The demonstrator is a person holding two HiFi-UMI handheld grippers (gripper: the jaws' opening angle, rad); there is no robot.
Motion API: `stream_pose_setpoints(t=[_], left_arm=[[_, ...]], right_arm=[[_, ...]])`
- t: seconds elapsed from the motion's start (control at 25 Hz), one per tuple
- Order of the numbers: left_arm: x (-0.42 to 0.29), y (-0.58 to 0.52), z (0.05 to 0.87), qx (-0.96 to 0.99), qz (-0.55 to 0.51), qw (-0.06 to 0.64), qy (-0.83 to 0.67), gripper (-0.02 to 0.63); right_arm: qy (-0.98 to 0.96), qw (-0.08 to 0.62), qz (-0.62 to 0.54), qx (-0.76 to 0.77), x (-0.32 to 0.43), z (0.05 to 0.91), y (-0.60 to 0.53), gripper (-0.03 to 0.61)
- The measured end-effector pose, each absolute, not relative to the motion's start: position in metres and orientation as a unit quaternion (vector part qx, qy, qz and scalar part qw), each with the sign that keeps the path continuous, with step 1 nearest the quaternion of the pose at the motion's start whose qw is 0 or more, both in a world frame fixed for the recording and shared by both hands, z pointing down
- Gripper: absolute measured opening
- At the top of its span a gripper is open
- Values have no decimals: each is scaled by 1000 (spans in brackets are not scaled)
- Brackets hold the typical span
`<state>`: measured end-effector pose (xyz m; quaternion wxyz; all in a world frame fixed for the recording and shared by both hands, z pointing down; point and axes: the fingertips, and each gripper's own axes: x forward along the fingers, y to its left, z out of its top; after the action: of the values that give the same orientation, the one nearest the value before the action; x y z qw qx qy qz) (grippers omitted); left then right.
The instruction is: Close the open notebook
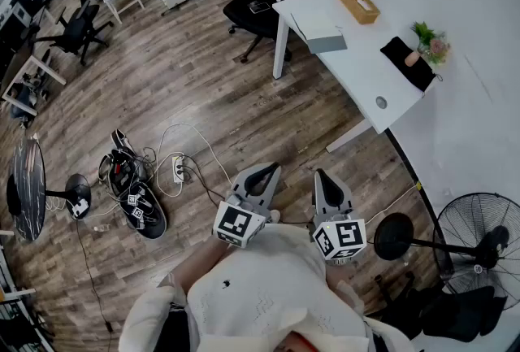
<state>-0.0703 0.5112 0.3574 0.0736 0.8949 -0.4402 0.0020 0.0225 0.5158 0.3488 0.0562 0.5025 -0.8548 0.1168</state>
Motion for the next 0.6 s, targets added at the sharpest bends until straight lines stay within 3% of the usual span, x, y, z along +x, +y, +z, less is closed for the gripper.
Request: stream_pose_setpoints(t=[0.6], left_arm=[[-81,512,356,886,6,55,-461,14]], right_arm=[[-868,58,109,480,5,348,515,0]])
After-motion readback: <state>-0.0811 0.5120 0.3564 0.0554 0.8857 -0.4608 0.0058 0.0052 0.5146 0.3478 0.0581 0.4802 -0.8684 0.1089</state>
